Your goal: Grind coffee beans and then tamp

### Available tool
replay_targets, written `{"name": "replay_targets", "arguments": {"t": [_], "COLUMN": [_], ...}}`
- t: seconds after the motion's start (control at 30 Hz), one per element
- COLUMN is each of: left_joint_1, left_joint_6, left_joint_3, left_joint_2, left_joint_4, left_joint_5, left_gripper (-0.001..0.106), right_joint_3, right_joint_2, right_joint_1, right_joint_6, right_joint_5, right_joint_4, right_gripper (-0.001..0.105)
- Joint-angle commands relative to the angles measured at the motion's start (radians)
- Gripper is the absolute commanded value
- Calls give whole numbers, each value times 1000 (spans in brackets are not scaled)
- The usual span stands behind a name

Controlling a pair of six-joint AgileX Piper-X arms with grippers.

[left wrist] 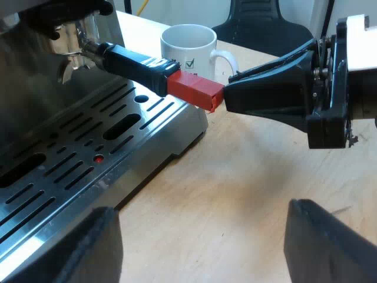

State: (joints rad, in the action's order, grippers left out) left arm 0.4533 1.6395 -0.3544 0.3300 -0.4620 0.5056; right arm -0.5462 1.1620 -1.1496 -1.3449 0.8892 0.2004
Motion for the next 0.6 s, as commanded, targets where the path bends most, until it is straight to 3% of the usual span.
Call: {"name": "replay_targets", "arguments": {"t": [0.03, 0.6], "left_joint_1": [4, 4], "left_joint_6": [-1, -1], "left_joint_3": [-3, -3], "left_joint_2": [-1, -1], "left_joint_4": [13, 13], "left_joint_5": [8, 8], "left_gripper": [60, 60], "right_joint_3": [-4, -4], "right_joint_2": [-1, -1], "right_joint_1": [9, -98], "right_joint_6": [-6, -43], "right_joint_5": [52, 68], "right_joint_4": [20, 10], "right_gripper": [18, 18]}}
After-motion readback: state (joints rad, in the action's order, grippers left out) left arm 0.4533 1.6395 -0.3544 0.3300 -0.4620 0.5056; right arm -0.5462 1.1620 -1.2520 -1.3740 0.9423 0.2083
